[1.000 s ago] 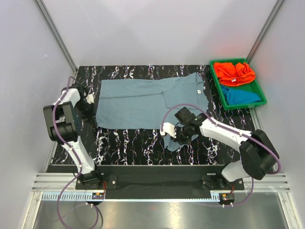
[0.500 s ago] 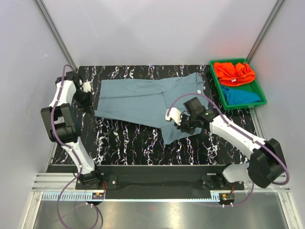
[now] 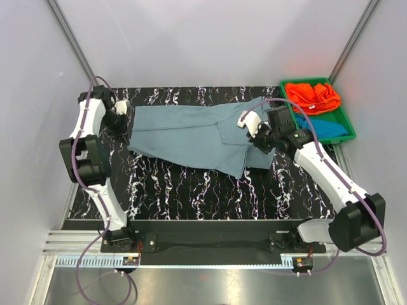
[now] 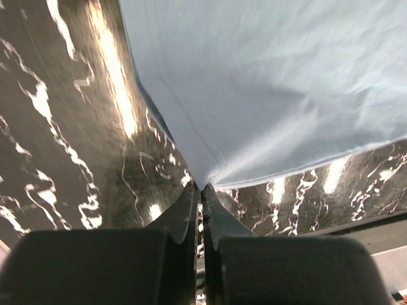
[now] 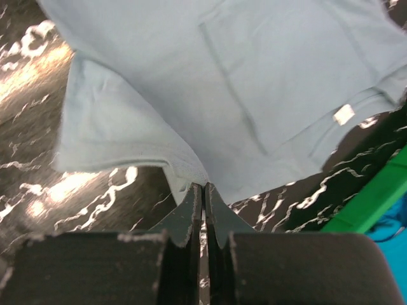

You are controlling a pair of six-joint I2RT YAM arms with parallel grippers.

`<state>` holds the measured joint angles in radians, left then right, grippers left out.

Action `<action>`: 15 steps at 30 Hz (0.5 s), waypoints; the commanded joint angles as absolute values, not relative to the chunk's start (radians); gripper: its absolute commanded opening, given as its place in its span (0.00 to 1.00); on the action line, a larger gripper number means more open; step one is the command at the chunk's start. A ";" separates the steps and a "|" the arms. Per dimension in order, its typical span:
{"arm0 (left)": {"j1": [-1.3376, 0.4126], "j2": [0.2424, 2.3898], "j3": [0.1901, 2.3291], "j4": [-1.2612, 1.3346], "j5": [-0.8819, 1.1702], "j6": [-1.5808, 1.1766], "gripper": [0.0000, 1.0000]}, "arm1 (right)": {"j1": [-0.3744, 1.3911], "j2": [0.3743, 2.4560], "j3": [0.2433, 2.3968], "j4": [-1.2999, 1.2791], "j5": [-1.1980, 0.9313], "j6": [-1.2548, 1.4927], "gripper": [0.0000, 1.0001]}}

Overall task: Fold and stack the t-shirts
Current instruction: Fold the tshirt

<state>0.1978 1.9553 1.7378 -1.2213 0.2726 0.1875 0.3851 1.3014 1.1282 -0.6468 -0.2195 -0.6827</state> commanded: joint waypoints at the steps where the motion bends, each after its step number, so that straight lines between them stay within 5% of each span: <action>1: 0.198 1.999 1.834 -1.253 0.296 0.212 0.00 | 0.362 1.354 1.230 -0.589 -0.196 -0.683 0.00; 15: 0.193 2.147 2.020 -1.272 0.278 0.215 0.00 | 0.256 1.689 1.578 -0.523 -0.196 -0.686 0.00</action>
